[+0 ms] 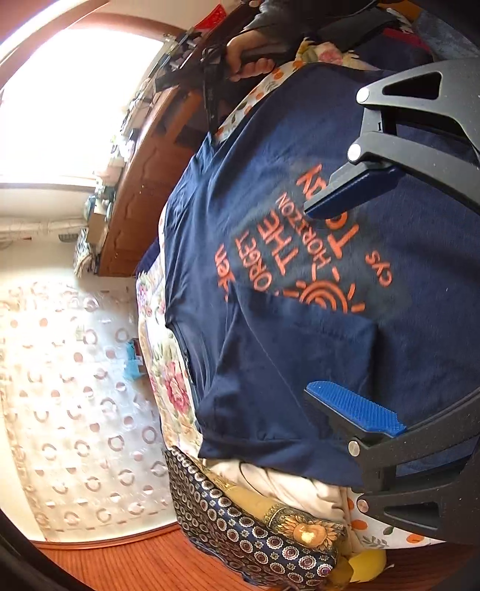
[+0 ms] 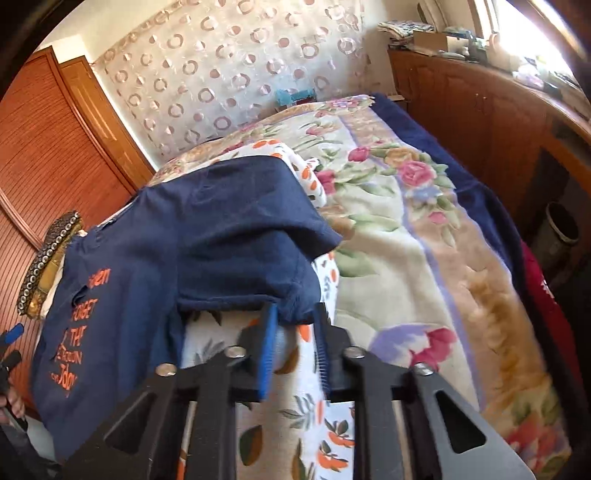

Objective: Fold small clothes
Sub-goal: 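Fold the grasped side over the printed front with the right gripper, release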

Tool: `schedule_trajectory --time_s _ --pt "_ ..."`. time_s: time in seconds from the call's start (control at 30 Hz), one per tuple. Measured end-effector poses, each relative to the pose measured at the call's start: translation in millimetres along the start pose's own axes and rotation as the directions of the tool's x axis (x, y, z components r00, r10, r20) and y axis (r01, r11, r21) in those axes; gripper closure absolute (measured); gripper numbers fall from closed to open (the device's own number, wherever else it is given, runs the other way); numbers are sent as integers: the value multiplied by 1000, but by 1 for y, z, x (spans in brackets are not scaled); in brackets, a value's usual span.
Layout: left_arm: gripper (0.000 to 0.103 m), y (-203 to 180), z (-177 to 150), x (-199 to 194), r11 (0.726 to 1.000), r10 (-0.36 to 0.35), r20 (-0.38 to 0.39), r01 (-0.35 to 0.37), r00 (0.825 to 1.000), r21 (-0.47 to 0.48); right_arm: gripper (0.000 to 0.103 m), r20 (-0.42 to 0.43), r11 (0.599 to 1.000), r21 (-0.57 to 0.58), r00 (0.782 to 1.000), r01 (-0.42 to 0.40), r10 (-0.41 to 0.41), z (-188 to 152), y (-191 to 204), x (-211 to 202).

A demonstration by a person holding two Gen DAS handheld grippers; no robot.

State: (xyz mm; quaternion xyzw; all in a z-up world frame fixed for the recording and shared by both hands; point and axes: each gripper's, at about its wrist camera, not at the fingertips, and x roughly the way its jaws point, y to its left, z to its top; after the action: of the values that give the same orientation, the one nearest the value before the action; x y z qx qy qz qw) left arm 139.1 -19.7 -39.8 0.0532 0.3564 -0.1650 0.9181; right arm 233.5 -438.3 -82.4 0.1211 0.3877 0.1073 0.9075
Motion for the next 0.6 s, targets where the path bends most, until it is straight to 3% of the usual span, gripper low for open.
schedule_trajectory --time_s 0.2,0.37,0.5,0.6 --pt "13 -4 -4 -6 1000 -4 11 4 1000 7 93 126 996 -80 991 46 -36 10 25 -33" --pt "13 -3 -5 -10 1000 0 25 0 1000 -2 93 187 969 -246 981 0 48 15 86 -68" --pt "13 -3 -7 -13 1000 -4 34 4 999 -10 93 126 943 -330 987 -54 101 -2 118 -67" --pt "13 -4 -8 -13 1000 -10 37 10 999 -13 93 32 936 -345 995 -73 89 -26 121 -47"
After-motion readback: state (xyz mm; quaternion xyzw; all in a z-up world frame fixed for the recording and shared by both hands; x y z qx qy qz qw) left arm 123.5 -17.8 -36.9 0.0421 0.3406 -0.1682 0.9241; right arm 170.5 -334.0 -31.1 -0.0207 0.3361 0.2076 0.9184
